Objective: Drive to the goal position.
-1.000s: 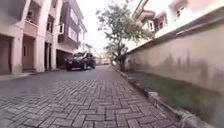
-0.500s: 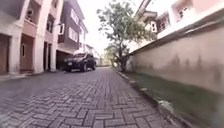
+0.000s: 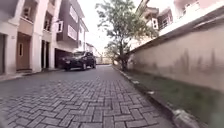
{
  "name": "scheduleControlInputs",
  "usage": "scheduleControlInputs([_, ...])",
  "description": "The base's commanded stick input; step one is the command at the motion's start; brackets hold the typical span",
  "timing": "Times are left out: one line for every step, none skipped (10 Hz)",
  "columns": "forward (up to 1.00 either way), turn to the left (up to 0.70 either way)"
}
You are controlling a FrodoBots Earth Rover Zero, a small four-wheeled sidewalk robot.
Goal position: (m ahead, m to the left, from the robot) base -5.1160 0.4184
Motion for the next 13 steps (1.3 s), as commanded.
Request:
scheduleControlInputs([0.7,0.0])
scheduleControlInputs([0.7,0.0])
scheduleControlInputs([0.7,0.0])
scheduleControlInputs([0.7,0.0])
scheduleControlInputs([0.7,0.0])
scheduleControlInputs([0.7,0.0])
scheduleControlInputs([0.7,0.0])
scheduleControlInputs([0.7,0.0])
scheduleControlInputs([0.7,0.0])
scheduleControlInputs([0.7,0.0])
scheduleControlInputs([0.7,0.0])
scheduleControlInputs([0.7,0.0])
scheduleControlInputs([0.7,0.0])
